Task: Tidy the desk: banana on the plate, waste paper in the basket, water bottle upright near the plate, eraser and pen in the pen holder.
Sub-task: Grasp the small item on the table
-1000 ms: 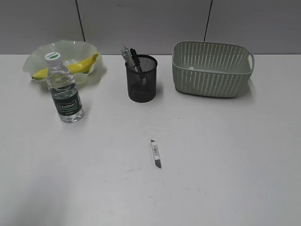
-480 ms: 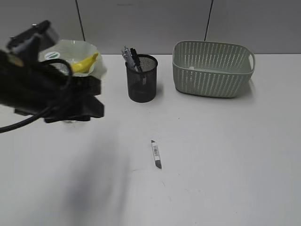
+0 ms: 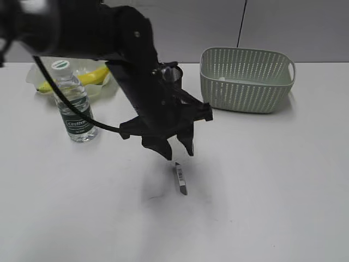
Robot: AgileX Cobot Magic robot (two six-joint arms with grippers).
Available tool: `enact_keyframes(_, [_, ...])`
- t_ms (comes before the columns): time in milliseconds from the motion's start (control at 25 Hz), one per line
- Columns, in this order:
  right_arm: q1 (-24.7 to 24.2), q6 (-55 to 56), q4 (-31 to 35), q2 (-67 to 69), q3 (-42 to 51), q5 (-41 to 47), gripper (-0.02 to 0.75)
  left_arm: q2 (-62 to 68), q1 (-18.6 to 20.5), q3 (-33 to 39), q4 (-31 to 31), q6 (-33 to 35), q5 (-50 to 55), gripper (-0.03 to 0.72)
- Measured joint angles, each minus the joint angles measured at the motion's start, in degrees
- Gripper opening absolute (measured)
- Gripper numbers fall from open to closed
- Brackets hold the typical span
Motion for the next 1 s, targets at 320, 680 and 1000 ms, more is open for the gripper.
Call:
enact_keyframes(320, [0.0, 0.0, 0.0, 0.0, 0.0, 0.0, 0.265, 14.1, -3.1, -16.3, 11.6, -9.4, 15.8, 0.402])
enact_keyframes(680, [0.0, 0.0, 0.0, 0.0, 0.0, 0.0, 0.265, 20.5, -3.1, -20.4, 11.7, -10.2, 16.9, 0.368])
enact_keyframes(1000, [0.0, 0.0, 0.0, 0.0, 0.0, 0.0, 0.265, 20.6, -3.0, -21.1, 12.5, -10.3, 18.7, 0.081])
